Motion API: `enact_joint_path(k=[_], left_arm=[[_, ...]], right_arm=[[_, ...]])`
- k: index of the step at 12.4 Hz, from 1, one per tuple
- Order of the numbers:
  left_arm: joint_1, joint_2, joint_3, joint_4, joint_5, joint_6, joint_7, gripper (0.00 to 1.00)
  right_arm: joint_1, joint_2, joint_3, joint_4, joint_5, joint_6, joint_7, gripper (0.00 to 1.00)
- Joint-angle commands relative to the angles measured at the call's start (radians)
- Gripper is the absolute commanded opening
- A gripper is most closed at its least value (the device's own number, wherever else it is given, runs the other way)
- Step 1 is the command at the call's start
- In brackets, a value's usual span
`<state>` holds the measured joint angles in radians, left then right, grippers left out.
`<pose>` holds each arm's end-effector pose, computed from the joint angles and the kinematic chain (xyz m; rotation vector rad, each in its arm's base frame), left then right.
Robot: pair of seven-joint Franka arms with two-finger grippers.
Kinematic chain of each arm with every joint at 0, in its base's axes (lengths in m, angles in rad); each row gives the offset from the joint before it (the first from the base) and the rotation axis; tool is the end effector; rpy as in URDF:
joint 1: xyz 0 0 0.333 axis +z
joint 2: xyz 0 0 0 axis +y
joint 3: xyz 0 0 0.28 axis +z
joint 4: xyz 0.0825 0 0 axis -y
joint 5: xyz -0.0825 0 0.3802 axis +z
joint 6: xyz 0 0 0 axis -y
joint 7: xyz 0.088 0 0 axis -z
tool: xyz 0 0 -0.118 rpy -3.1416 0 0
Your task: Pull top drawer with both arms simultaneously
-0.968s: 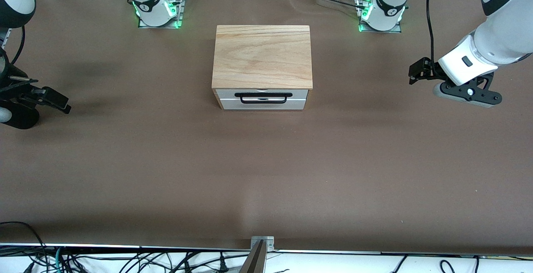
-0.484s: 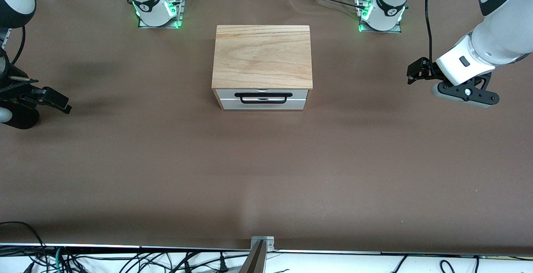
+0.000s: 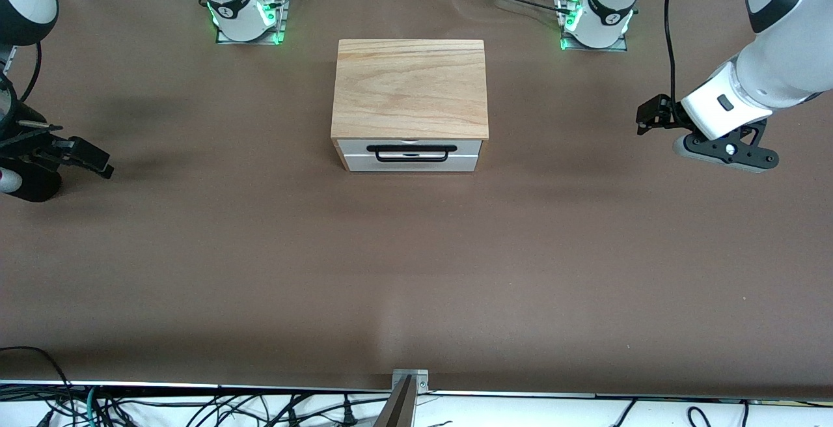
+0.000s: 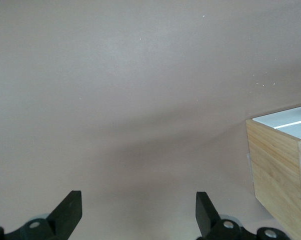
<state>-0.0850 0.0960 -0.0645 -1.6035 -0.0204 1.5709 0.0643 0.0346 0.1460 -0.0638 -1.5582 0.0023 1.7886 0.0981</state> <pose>0.5622 -0.0858 0.5087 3.0964 -0.3304 -0.2018 0.6075 -0.0154 0.5192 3.1284 -0.1983 0.1331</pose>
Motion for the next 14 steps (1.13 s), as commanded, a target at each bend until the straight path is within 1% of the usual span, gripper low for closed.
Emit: enact_joint_path(k=[1,14], left_arm=[[-0.004,0.022,-0.001,0.033,0.005,-0.015,0.026,1.00],[0.007,0.024,0.000,0.031,-0.023,-0.017,0.025,1.00]], right_arm=[[-0.001,0.014,0.002,0.029,0.013,-0.012,-0.011,1.00],[0.002,0.026,0.009,0.047,0.015,-0.012,-0.008,1.00]])
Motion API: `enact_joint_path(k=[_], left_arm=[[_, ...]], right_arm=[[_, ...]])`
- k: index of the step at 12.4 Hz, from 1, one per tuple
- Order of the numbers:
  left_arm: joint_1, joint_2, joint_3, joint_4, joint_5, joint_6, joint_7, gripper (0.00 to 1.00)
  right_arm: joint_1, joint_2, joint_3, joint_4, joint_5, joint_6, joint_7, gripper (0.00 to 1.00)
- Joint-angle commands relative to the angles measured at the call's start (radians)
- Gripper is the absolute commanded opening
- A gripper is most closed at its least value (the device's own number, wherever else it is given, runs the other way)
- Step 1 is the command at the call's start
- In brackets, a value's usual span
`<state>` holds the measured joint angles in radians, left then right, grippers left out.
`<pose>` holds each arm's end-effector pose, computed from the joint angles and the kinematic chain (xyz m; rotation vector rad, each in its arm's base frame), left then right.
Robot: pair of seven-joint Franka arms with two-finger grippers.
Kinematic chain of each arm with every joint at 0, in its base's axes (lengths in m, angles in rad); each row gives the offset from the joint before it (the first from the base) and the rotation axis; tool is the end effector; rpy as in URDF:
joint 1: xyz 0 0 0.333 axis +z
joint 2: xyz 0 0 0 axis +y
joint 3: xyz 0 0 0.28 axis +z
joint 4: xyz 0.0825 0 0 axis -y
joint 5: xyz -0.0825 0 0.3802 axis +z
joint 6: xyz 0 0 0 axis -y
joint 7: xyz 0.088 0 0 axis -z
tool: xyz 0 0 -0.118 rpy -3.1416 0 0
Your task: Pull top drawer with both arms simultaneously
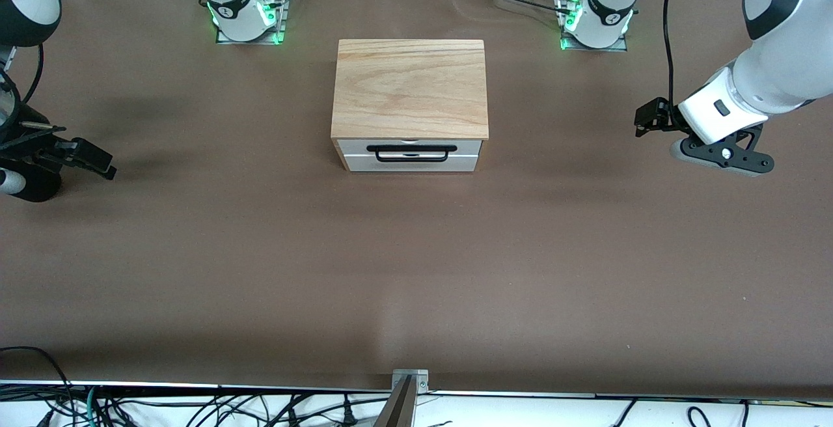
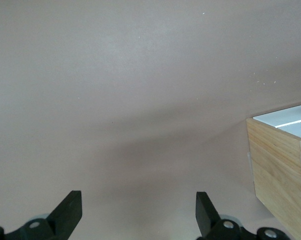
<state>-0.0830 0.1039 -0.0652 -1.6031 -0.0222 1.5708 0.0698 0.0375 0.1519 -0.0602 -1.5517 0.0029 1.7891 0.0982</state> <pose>0.5637 -0.0854 0.5044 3.0925 -0.3362 -0.2134 0.6093 -0.0114 0.5188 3.1300 -0.1885 0.1348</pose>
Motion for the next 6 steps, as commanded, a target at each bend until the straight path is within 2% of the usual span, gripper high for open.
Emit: enact_joint_path(k=[1,4,6], left_arm=[[0.005,0.016,0.001,0.031,-0.021,-0.018,0.019,1.00],[0.005,0.016,0.001,0.029,-0.053,-0.020,0.019,1.00],[0.017,0.029,0.001,0.029,-0.152,-0.021,0.036,1.00]], right_arm=[[0.001,0.021,0.005,0.041,0.014,-0.014,-0.003,1.00],[0.019,0.028,0.006,0.042,0.012,-0.013,0.000,1.00],[0.039,0.029,0.003,0.042,0.011,-0.013,0.003,1.00]])
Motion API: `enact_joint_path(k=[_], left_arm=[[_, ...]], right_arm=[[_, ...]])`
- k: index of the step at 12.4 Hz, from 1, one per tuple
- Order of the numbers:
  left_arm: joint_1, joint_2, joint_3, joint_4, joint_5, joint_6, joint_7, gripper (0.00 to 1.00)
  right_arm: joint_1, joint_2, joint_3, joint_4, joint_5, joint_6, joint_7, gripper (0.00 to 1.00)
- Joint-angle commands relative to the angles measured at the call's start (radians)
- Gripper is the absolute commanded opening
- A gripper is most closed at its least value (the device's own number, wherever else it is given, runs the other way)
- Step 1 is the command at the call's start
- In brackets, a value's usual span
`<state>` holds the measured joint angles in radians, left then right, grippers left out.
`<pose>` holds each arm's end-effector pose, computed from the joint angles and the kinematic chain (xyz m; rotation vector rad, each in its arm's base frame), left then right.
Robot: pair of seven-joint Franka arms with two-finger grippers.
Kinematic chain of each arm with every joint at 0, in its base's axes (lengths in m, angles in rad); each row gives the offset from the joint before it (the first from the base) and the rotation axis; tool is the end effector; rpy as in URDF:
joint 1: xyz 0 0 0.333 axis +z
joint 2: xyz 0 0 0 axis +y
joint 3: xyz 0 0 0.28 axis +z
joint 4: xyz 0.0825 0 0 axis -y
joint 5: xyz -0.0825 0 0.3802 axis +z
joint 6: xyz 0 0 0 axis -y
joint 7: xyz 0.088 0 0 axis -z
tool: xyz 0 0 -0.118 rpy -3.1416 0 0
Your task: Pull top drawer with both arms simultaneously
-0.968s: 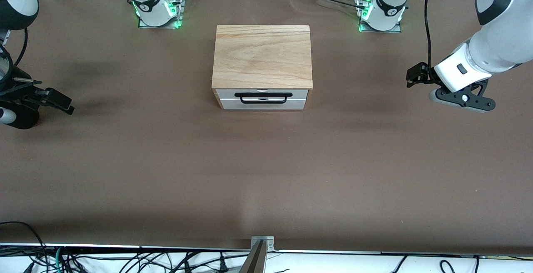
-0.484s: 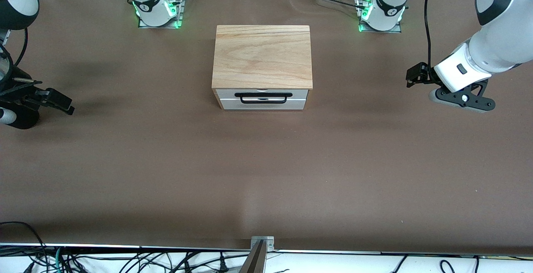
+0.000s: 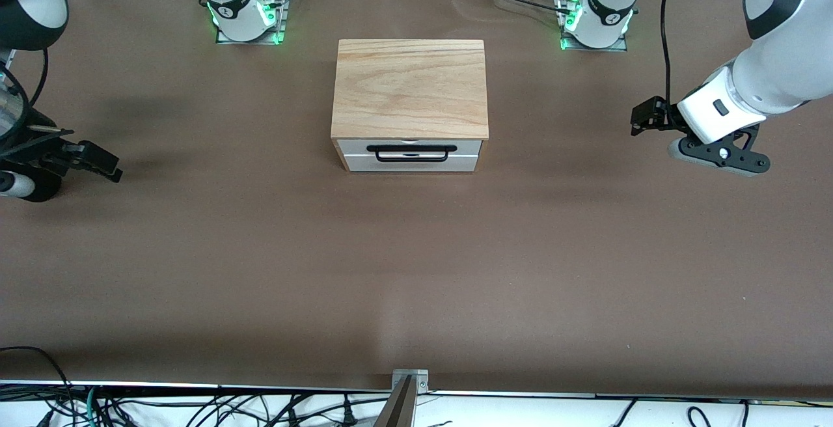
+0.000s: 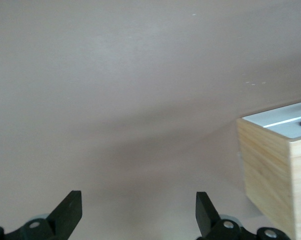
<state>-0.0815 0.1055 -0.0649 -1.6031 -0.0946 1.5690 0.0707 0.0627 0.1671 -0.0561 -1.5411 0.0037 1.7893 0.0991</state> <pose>0.5627 -0.0929 0.5039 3.0211 -0.3196 -0.2178 0.6130 0.0066 0.5147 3.1343 -0.1443 0.1280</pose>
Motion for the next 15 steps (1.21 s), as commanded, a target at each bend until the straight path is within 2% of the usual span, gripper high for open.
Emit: enact_joint_path(k=[1,3,5,8,10,12,13,15], left_arm=[[0.022,0.043,0.000,0.026,-0.143,-0.026,0.070,1.00],[0.023,0.066,0.000,0.020,-0.186,-0.035,0.135,1.00],[0.025,0.107,0.000,0.018,-0.357,-0.041,0.161,1.00],[0.009,0.192,-0.003,0.017,-0.571,-0.067,0.178,1.00],[0.000,0.262,-0.021,0.017,-0.707,-0.072,0.233,1.00],[-0.027,0.344,-0.032,0.022,-0.773,-0.028,0.282,1.00],[-0.040,0.365,-0.032,0.015,-0.843,-0.012,0.302,1.00],[-0.072,0.471,-0.032,0.015,-1.002,0.044,0.404,1.00]], right_arm=[[0.012,0.014,-0.002,0.032,0.010,-0.013,0.002,1.00],[0.014,0.026,-0.002,0.030,0.010,-0.011,0.001,1.00],[0.017,0.066,-0.001,0.029,0.022,-0.005,0.001,1.00],[0.054,0.142,0.002,0.027,0.171,0.007,-0.007,1.00],[0.061,0.205,0.005,0.027,0.424,0.007,-0.010,1.00],[0.063,0.273,0.006,0.024,0.635,0.012,-0.024,1.00],[0.063,0.308,0.006,0.019,0.738,0.013,-0.080,1.00],[0.071,0.353,0.007,-0.026,0.939,0.013,-0.276,1.00]])
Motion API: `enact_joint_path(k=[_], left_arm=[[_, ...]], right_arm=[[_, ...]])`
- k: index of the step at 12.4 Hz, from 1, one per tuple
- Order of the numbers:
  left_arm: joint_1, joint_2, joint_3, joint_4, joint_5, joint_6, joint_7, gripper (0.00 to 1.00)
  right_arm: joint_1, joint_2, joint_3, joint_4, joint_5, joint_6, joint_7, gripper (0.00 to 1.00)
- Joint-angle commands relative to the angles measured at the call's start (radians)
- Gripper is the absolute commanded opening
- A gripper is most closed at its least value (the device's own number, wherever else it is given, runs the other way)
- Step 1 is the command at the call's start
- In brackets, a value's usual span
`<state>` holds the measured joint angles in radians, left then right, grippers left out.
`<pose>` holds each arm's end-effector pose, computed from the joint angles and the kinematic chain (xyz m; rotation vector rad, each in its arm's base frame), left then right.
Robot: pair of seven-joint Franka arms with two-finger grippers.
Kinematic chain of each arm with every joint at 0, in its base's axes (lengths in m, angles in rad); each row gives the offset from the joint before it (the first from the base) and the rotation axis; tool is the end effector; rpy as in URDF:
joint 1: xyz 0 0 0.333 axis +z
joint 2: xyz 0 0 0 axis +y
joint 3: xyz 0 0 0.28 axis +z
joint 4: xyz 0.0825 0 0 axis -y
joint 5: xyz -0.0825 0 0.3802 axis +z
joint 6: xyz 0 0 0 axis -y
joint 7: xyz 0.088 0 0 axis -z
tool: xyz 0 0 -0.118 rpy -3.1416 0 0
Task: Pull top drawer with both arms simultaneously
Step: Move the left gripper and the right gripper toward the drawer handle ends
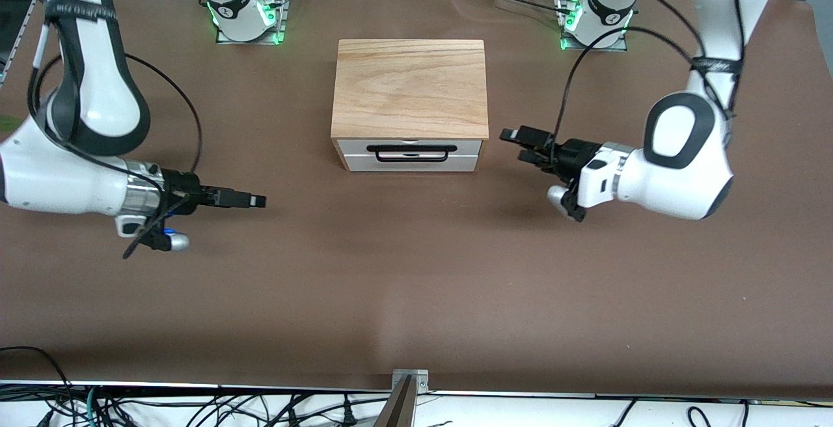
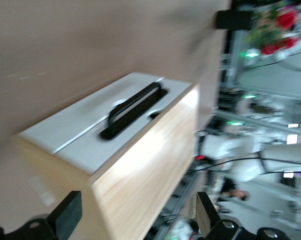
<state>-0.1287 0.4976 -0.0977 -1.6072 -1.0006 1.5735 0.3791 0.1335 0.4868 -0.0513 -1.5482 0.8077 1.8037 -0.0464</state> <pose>0.5837 -0.2293 0.3234 2.0192 -0.3107 -0.4644 0.6439 0.1255 0.3352 -2.3885 0.1895 0.2885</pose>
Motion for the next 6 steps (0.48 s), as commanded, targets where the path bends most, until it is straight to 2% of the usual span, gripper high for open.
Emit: enact_joint_path(k=[1,3,6], left_arm=[[-0.054,0.110,0.001,0.015,-0.111,0.109,0.175,1.00],[-0.086,0.154,0.000,-0.017,-0.240,0.155,0.265,1.00],[-0.133,0.194,-0.004,-0.120,-0.487,0.186,0.508,1.00]], right_arm=[[0.000,0.068,0.002,-0.047,0.241,-0.003,-0.238,1.00],[0.015,0.128,0.004,-0.101,0.434,-0.007,-0.440,1.00],[0.069,0.170,0.002,-0.164,0.606,-0.001,-0.618,1.00]])
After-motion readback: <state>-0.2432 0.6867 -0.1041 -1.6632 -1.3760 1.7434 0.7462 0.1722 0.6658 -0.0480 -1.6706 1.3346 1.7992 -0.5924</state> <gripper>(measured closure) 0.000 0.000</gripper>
